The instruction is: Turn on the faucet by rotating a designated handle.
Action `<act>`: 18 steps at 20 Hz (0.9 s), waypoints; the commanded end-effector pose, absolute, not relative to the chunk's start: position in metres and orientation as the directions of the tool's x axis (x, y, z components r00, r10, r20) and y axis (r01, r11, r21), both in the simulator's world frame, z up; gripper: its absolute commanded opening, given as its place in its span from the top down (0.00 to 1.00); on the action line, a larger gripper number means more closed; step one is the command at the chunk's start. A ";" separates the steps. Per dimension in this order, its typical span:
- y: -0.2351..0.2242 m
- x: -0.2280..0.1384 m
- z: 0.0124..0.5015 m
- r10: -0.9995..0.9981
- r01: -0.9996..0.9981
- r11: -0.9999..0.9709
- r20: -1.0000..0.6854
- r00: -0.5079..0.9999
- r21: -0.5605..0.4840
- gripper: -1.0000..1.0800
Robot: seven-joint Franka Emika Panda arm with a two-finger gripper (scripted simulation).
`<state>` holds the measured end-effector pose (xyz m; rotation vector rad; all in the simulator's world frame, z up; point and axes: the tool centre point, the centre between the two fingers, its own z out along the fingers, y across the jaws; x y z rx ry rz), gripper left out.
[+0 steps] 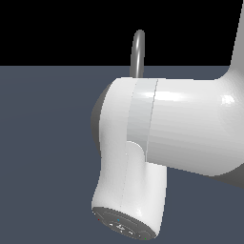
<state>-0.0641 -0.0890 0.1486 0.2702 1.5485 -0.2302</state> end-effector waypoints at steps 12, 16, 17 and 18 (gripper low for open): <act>-0.100 -0.065 0.123 0.012 0.255 0.967 -1.000 0.004 0.012 1.00; -0.100 -0.065 0.115 0.006 0.228 0.974 -1.000 0.002 0.007 1.00; -0.100 -0.065 0.113 0.005 0.221 0.975 -1.000 0.002 0.005 1.00; -0.100 -0.064 0.110 0.004 0.214 0.977 -1.000 0.001 0.004 1.00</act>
